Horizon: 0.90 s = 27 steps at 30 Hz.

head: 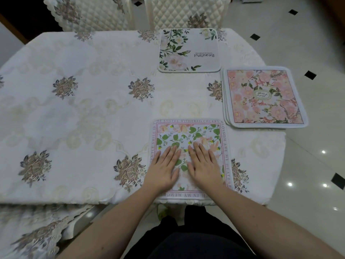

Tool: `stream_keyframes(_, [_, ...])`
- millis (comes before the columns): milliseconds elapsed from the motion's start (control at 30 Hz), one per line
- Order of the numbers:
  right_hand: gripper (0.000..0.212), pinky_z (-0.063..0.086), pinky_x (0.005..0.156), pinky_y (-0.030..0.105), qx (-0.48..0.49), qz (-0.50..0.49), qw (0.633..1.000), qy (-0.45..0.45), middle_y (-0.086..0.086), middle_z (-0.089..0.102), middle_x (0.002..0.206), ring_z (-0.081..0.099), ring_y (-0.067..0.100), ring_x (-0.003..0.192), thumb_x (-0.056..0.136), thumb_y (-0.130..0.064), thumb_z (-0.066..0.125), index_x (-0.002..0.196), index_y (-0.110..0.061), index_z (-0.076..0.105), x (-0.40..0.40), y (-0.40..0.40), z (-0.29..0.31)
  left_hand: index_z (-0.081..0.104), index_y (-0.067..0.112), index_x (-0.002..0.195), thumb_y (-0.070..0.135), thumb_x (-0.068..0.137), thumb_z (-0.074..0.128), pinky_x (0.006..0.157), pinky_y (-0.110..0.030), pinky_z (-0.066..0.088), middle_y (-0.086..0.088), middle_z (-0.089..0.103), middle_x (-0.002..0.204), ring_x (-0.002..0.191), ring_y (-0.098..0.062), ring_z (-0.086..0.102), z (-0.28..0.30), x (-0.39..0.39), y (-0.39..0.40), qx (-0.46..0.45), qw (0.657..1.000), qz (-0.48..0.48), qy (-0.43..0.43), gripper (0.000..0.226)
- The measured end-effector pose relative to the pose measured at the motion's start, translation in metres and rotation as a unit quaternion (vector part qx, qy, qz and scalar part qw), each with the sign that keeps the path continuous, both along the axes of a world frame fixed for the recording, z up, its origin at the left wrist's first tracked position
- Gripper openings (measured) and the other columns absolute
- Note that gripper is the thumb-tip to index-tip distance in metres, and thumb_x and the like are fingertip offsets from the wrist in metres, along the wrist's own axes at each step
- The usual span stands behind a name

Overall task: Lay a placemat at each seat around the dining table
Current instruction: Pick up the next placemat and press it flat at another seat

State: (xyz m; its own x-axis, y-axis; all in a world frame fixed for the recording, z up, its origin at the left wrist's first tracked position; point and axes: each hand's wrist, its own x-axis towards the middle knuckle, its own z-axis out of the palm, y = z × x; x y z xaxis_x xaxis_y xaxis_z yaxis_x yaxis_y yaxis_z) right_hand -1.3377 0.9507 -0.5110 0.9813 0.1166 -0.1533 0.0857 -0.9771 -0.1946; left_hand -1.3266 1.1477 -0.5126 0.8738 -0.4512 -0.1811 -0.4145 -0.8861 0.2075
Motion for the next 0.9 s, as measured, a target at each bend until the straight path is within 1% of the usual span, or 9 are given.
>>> stream_keyframes(200, [0.061,0.004,0.121,0.040,-0.009,-0.021,1.000,0.005,-0.003,0.015,0.163,0.008,0.014,0.151,0.098,-0.045,0.023,0.156,-0.025,0.020,-0.013,-0.018,0.001,-0.001,0.026,0.159,0.049,0.102,0.020,0.122,-0.041,0.001,0.005,-0.002,0.166,0.153,-0.012,-0.006,0.001,-0.006,0.021,0.016,1.000,0.015,0.019,0.065])
stream_keyframes(300, [0.061,0.002,0.122,0.039,-0.015,-0.035,0.999,0.004,-0.003,0.008,0.164,-0.001,0.012,0.151,0.099,-0.046,0.020,0.157,-0.025,0.014,-0.019,-0.026,0.001,-0.005,0.028,0.158,0.048,0.102,0.017,0.123,-0.037,-0.003,0.006,-0.007,0.166,0.153,-0.011,-0.008,0.000,-0.011,0.036,0.011,0.999,0.029,0.018,0.063])
stream_keyframes(467, [0.063,0.000,0.122,0.036,-0.011,-0.069,0.998,0.008,-0.003,0.003,0.164,0.000,0.010,0.151,0.099,-0.049,0.011,0.156,-0.025,0.007,-0.028,-0.041,0.002,-0.004,0.026,0.157,0.055,0.099,0.009,0.122,-0.037,-0.008,0.008,-0.006,0.165,0.152,-0.011,-0.007,0.002,-0.015,0.051,0.021,0.998,0.050,0.020,0.066])
stream_keyframes(533, [0.066,0.001,0.122,0.036,-0.012,-0.095,0.995,0.012,-0.002,0.006,0.165,0.002,0.010,0.151,0.096,-0.050,0.008,0.156,-0.023,0.005,-0.033,-0.048,0.004,-0.008,0.027,0.157,0.058,0.098,0.004,0.121,-0.036,-0.010,0.009,-0.010,0.164,0.152,-0.010,-0.011,0.002,-0.014,0.058,0.028,0.998,0.051,0.024,0.067])
stream_keyframes(600, [0.071,-0.001,0.123,0.036,-0.015,-0.107,0.994,0.021,-0.002,0.003,0.165,-0.001,0.011,0.151,0.094,-0.052,0.002,0.156,-0.019,0.004,-0.034,-0.052,0.007,-0.014,0.027,0.155,0.059,0.097,0.000,0.120,-0.035,-0.013,0.009,-0.017,0.162,0.151,-0.012,-0.015,0.005,-0.014,0.067,0.044,0.997,0.058,0.024,0.068])
stream_keyframes(700, [0.076,-0.006,0.122,0.035,-0.016,-0.120,0.992,0.024,-0.001,-0.001,0.165,-0.004,0.012,0.151,0.091,-0.052,-0.006,0.157,-0.014,0.003,-0.035,-0.039,0.012,-0.014,0.021,0.154,0.057,0.095,-0.008,0.121,-0.039,-0.015,0.004,-0.017,0.162,0.149,-0.014,-0.019,0.013,-0.019,0.065,0.061,0.994,0.085,0.018,0.070])
stream_keyframes(767, [0.075,-0.006,0.122,0.034,0.007,-0.115,0.993,0.011,0.000,-0.001,0.164,-0.003,0.013,0.151,0.092,-0.050,-0.007,0.156,-0.013,0.004,-0.038,-0.018,0.016,-0.014,0.019,0.154,0.053,0.093,-0.012,0.120,-0.040,-0.015,0.002,-0.018,0.162,0.148,-0.014,-0.021,0.020,-0.020,0.046,0.040,0.994,0.095,0.024,0.070])
stream_keyframes(833, [0.074,-0.004,0.122,0.034,0.029,-0.096,0.995,0.016,0.000,-0.001,0.164,-0.004,0.013,0.151,0.092,-0.046,-0.008,0.157,-0.013,0.004,-0.043,0.009,0.017,-0.009,0.017,0.156,0.047,0.096,-0.008,0.122,-0.041,-0.010,0.001,-0.015,0.162,0.150,-0.015,-0.016,0.020,-0.024,0.022,0.003,0.998,0.063,0.022,0.067])
stream_keyframes(900, [0.073,-0.008,0.120,0.032,0.027,-0.088,0.995,0.029,0.001,-0.002,0.164,-0.003,0.014,0.151,0.092,-0.043,-0.008,0.156,-0.011,0.004,-0.049,0.034,0.010,0.006,0.015,0.158,0.041,0.099,0.003,0.125,-0.045,0.006,0.000,-0.001,0.164,0.153,-0.017,-0.001,0.015,-0.033,0.003,-0.034,0.999,0.020,0.033,0.065])
